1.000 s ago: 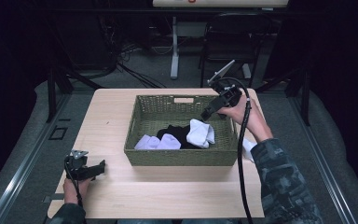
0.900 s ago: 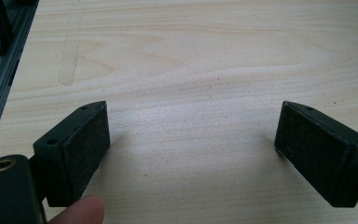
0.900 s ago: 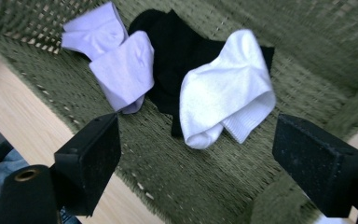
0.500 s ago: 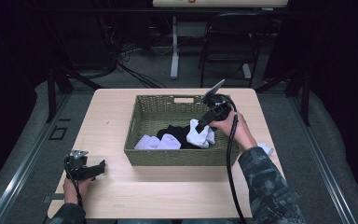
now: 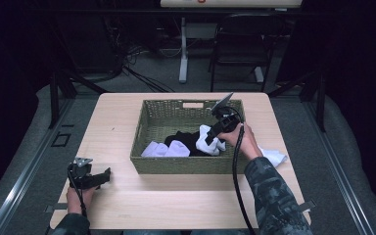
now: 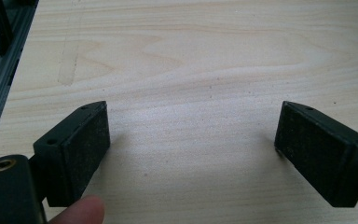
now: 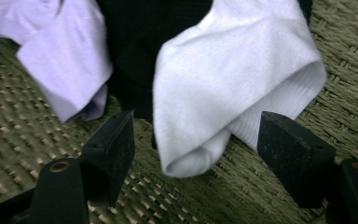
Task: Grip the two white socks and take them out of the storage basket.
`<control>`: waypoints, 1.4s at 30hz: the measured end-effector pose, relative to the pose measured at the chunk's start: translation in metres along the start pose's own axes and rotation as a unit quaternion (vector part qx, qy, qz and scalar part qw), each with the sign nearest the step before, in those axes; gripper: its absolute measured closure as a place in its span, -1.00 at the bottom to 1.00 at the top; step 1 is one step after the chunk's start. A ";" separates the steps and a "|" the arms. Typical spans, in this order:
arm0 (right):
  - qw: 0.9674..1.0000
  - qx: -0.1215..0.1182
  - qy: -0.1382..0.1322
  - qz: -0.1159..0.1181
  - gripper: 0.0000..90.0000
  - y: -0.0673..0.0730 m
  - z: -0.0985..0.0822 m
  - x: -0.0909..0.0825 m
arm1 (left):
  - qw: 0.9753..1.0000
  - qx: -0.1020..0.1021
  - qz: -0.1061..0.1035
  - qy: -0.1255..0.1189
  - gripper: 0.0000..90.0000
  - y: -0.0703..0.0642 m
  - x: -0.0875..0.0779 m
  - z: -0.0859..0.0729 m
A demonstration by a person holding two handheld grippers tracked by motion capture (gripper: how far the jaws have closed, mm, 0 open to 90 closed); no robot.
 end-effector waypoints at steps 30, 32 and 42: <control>0.998 0.039 0.013 -0.054 0.33 -0.019 0.004 0.033 | 1.000 0.001 -0.001 0.001 -0.78 0.000 0.000 0.000; 0.997 0.041 0.017 -0.057 0.50 -0.020 0.004 0.033 | 1.000 0.000 -0.001 0.001 -0.78 0.000 0.000 0.000; 0.998 0.032 0.015 -0.059 0.87 -0.019 0.003 0.028 | 1.000 0.000 -0.001 0.002 -0.78 0.001 0.000 0.000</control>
Point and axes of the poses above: each handheld gripper's, and its own axes: x roughly forward along the jaws, z roughly out of its top, y roughly to its left, the point moved 3 cm from there along x, roughly forward along the jaws, and after that the axes turned 15 degrees about z, right-handed, at the moved point
